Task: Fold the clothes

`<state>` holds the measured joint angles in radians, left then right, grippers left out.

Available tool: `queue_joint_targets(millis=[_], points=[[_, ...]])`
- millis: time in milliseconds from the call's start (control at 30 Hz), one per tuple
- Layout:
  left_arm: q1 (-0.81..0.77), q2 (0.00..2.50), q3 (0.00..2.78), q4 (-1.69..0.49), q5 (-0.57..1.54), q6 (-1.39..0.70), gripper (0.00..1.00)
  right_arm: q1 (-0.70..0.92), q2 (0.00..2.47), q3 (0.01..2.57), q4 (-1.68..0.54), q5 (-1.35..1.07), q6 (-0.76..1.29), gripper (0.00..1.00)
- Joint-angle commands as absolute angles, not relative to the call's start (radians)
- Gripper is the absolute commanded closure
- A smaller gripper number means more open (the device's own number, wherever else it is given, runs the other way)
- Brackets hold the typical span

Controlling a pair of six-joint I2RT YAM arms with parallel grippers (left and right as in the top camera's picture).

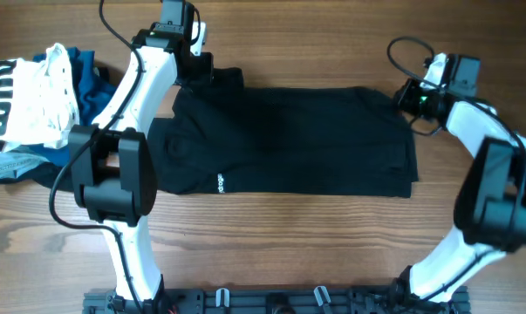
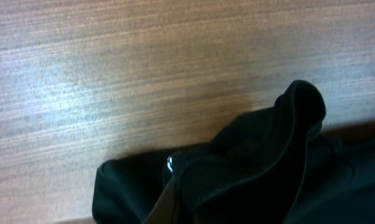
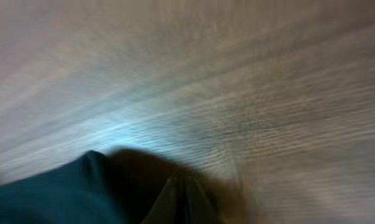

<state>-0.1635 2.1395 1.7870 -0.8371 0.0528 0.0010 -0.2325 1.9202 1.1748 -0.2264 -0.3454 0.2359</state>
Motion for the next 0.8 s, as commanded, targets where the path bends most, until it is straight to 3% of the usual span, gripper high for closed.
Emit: queue_joint_targets(millis=[0,333,767], points=[[-0.162,2.069,1.794,-0.904,0.054,-0.025,0.96,-0.237,1.805,1.174,-0.271,-0.297,0.210,0.96],[-0.123,2.068,1.794,-1.137,0.054,-0.091,0.96,-0.281,1.742,1.174,-0.498,-0.263,0.369,0.96],[-0.112,2.069,1.785,-1.385,0.055,-0.099,0.96,-0.338,1.743,1.174,-0.713,-0.260,0.274,0.96]])
